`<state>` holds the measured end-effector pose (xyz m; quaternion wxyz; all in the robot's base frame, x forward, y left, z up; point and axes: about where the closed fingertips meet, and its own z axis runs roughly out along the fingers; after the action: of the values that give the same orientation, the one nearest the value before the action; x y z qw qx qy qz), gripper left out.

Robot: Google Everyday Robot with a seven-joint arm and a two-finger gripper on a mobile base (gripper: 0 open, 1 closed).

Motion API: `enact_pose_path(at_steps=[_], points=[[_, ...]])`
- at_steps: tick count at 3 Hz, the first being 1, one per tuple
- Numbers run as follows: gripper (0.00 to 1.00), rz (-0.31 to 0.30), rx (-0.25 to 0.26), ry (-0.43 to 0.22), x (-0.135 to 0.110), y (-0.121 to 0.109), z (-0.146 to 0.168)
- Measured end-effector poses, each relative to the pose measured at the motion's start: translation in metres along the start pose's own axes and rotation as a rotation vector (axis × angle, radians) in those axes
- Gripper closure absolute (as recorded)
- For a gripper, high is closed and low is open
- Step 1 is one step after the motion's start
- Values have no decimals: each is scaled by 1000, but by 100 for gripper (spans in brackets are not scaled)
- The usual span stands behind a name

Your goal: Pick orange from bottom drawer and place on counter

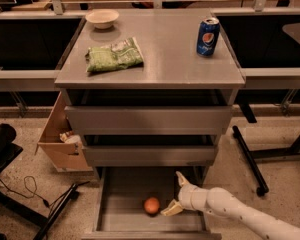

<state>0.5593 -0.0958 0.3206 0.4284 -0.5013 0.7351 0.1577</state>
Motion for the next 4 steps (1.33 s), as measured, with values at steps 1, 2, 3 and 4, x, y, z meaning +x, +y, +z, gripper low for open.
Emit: enact_pose_path(at_steps=[1, 2, 3, 4], points=[[0, 40, -24, -24, 40, 11, 53], [0, 66, -60, -23, 68, 21, 101], [0, 87, -109, 7, 90, 31, 134], [0, 106, -169, 50, 106, 43, 158]])
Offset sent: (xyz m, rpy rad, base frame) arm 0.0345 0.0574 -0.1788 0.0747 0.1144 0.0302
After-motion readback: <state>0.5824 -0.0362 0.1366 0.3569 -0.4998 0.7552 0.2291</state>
